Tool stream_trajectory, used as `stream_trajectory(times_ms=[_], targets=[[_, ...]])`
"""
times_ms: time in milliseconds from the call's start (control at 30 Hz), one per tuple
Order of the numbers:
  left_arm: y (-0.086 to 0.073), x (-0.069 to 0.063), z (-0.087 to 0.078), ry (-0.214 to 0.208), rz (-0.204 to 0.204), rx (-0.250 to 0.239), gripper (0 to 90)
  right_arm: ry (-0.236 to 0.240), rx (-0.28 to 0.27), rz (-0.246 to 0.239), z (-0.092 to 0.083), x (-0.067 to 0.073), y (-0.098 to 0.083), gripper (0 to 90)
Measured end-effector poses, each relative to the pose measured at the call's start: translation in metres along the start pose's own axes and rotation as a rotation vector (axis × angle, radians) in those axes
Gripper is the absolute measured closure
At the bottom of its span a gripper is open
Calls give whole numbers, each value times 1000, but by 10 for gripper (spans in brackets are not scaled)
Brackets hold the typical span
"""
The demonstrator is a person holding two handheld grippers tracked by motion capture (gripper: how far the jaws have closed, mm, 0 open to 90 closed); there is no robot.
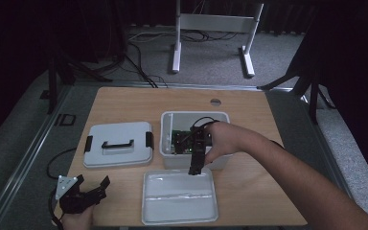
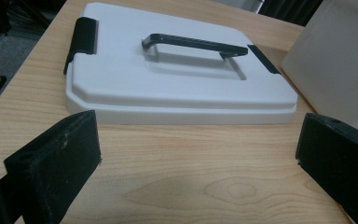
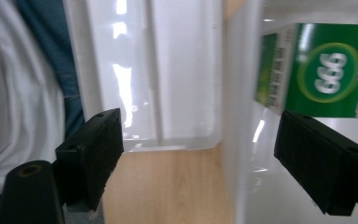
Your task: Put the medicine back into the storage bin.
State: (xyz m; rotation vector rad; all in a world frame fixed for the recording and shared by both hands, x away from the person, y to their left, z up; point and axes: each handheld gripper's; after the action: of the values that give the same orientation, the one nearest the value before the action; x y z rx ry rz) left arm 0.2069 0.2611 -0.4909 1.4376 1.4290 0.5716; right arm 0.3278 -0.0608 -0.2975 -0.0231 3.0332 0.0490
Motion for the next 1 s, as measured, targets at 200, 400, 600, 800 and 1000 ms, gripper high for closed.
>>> stream_trajectory(times_ms=[200,400,600,800,1000], targets=[[0,-1,0,-1,1,0,2,-10,4,-16,6,14,3,149],[0,-1,0,-1,1,-3,2,-9,29,-12,21,30,8,149],[0,-2,0,-4,6,5,2,-5,35,-43,36,42,13,149],[0,-1,0,-2,5,-1,2,20,24,-61,51,48,18,149],[0,-2,0,-5,6,2,2,21,31,-73,71,56,24,149]])
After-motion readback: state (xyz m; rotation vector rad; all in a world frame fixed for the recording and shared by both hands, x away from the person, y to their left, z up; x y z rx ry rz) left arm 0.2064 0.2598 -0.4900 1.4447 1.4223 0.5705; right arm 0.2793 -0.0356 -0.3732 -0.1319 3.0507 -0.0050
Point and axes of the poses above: each handheld gripper's, and its own axes: z roughly forward along the jaws, y roughly out of its top, x roughly to its left, and after that the axes turned 5 degrees about -y, right-handed
